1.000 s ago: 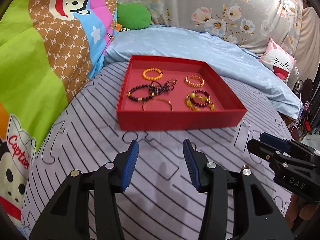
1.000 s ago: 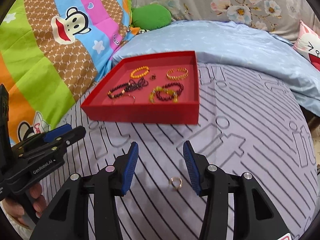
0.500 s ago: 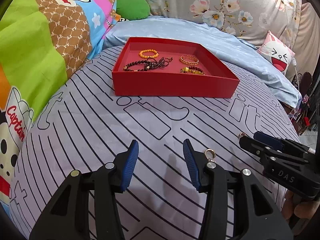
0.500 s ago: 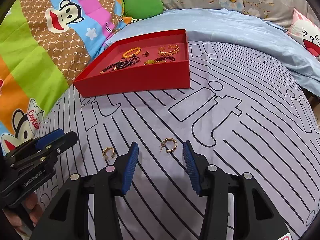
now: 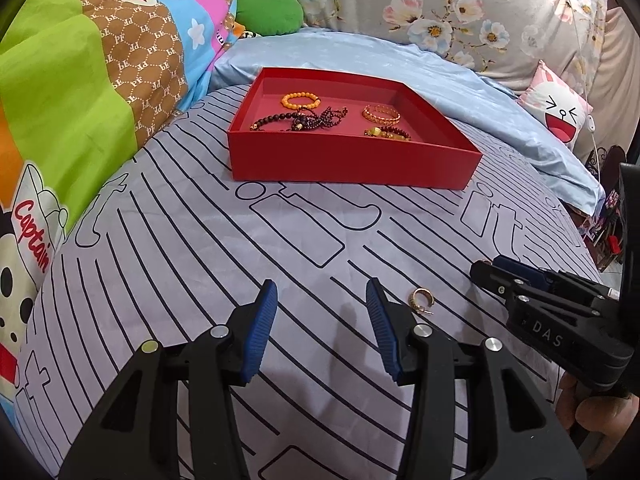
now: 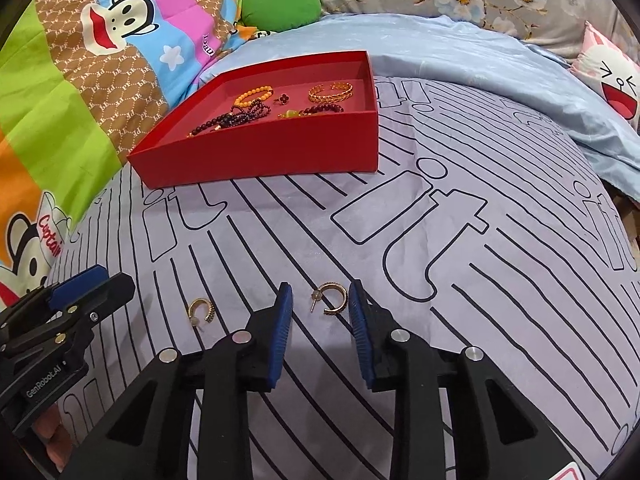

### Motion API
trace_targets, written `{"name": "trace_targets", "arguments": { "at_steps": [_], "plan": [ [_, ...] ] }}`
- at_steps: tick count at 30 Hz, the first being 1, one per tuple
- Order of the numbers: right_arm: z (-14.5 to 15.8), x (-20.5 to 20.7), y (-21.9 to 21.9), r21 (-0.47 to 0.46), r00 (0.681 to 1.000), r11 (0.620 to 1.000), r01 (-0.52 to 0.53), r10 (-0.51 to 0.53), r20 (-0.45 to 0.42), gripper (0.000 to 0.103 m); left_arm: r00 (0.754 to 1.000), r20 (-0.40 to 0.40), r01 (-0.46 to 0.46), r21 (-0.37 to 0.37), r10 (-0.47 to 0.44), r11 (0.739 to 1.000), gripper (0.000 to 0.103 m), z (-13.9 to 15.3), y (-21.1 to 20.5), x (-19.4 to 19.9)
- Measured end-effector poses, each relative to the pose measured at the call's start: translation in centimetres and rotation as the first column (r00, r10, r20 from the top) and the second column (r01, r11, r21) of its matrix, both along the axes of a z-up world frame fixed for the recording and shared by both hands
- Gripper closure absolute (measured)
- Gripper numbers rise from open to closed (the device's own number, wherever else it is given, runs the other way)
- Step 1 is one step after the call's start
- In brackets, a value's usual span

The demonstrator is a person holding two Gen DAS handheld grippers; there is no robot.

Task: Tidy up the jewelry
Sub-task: 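Grasp a gold hoop earring with the right gripper, then carry the hoop earring into the red tray and open the right gripper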

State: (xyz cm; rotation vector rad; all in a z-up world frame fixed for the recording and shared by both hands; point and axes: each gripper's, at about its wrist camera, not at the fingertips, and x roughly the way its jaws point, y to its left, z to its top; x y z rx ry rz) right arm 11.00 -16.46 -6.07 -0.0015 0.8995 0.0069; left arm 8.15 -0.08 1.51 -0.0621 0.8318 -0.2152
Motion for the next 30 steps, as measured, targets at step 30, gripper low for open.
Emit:
{"name": "trace_targets", "arguments": {
  "at_steps": [30],
  "plan": [
    [0.9,-2.6,-2.5,0.057,0.998,0.996,0.061,-0.061,0.007,0.086,0.993,-0.019,0.119,0.014,-0.119,0.993,0.059,-0.8,-6.3,0.0]
  ]
}}
